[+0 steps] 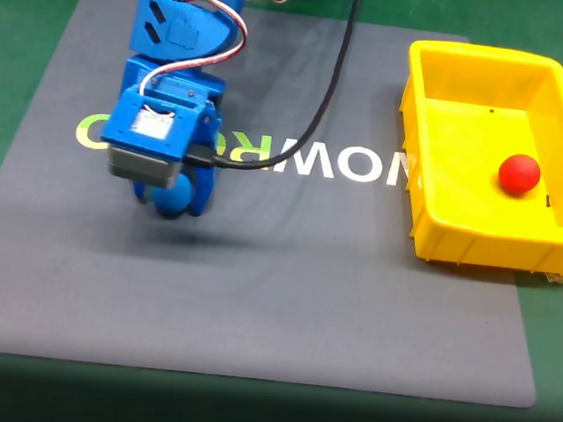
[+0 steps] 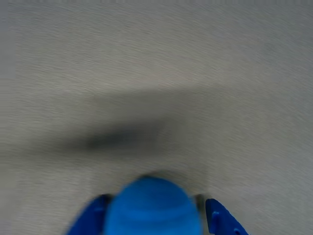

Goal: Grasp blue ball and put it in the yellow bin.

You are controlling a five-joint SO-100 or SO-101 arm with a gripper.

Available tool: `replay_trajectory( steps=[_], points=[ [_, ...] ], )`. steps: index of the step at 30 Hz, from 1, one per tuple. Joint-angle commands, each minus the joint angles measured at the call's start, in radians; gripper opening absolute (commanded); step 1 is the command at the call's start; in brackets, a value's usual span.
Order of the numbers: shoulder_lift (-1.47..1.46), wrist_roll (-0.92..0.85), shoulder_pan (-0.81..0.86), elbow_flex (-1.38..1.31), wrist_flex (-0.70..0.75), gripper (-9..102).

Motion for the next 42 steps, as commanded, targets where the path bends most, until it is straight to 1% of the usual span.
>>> replay_trajectory(
  steps=[1, 13, 24, 33, 42],
  points=[
    [0.009, 0.034, 0.000, -0.051, 0.000, 0],
    [0.044, 0.046, -0.006, -0.054, 0.012, 0],
    [0.250, 0.057, -0.041, -0.038, 0.017, 0],
    [0.485, 0.130, -0.192, 0.071, 0.087, 0],
    [0.767, 0.166, -0.425, 0.357, 0.089, 0]
  ],
)
